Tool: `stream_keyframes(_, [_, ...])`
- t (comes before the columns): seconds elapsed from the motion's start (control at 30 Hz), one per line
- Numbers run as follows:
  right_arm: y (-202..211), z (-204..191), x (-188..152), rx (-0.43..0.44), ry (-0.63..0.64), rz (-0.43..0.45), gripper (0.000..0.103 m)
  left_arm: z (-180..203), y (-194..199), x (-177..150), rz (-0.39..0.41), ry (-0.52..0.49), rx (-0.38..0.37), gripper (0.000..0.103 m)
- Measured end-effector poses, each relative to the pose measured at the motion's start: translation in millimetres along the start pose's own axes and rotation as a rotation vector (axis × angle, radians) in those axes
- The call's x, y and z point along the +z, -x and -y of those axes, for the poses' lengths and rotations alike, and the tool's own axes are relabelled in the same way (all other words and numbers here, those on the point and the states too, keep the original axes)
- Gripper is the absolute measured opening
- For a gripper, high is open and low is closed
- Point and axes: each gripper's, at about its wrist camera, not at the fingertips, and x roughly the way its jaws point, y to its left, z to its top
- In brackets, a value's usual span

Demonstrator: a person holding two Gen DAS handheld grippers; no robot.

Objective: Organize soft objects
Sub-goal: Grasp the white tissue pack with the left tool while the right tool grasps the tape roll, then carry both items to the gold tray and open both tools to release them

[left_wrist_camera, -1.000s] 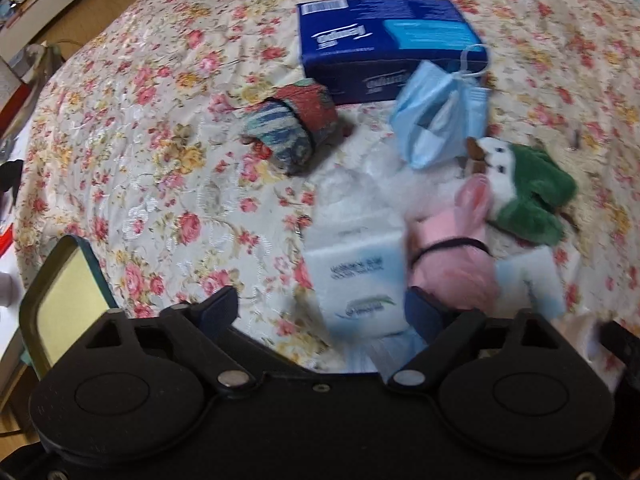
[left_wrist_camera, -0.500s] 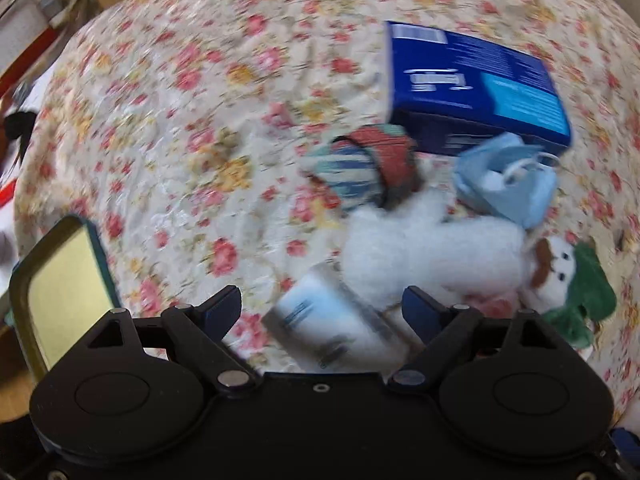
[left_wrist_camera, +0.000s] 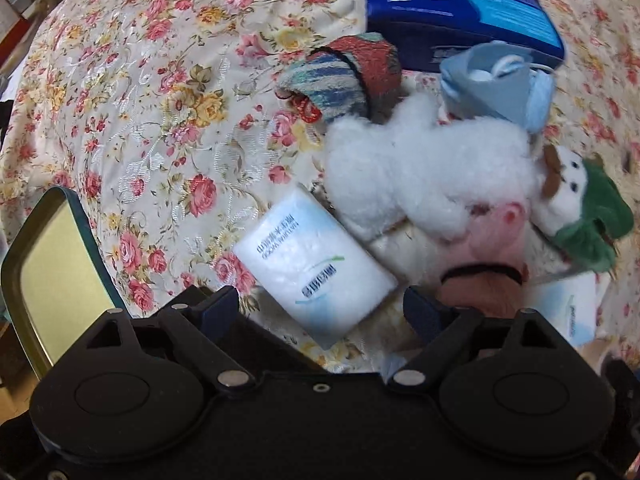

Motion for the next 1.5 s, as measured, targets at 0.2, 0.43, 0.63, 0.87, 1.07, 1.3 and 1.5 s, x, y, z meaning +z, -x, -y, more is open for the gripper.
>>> stream_keyframes(0.2, [-1.2, 0.2, 0.0, 0.003, 0.003, -0.006, 0.089, -3.0, -8.9, 10.3, -0.015, 0.045, -0.008, 0.074])
stream_keyframes(0.43, [-3.2, -7.0, -2.3, 0.005, 0.034, -0.018, 0.090, -9.7, -16.4, 10.8, -0.063, 0.066, -0.066, 0.060])
stream_keyframes(0.63, [-11.3, -22.9, -6.3, -0.009, 0.105, -0.038, 0.090, -16.3, -3.1, 17.8, -0.056, 0.055, -0.060, 0.060])
stream_keyframes(0.87, [-25.1, -34.8, -10.3, -0.045, 0.162, -0.075, 0.061, -22.0, 37.6, 14.0, -0.028, 0.025, -0.085, 0.060])
stream_keyframes(1.07, [-23.3, -24.4, -6.4, 0.008, 0.122, -0.073, 0.046, -47.7, 65.6, -9.0, 0.026, 0.008, -0.092, 0.060])
stream_keyframes(1.3, [-22.2, -21.5, -3.7, 0.010, 0.074, -0.053, 0.046, -111.0, 74.3, -48.4, 0.068, 0.066, -0.062, 0.060])
stream_keyframes(1.5, [-18.5, -24.7, -6.3, -0.028, 0.045, -0.038, 0.046, -168.4, 47.7, -77.1, 0.061, 0.156, 0.008, 0.060])
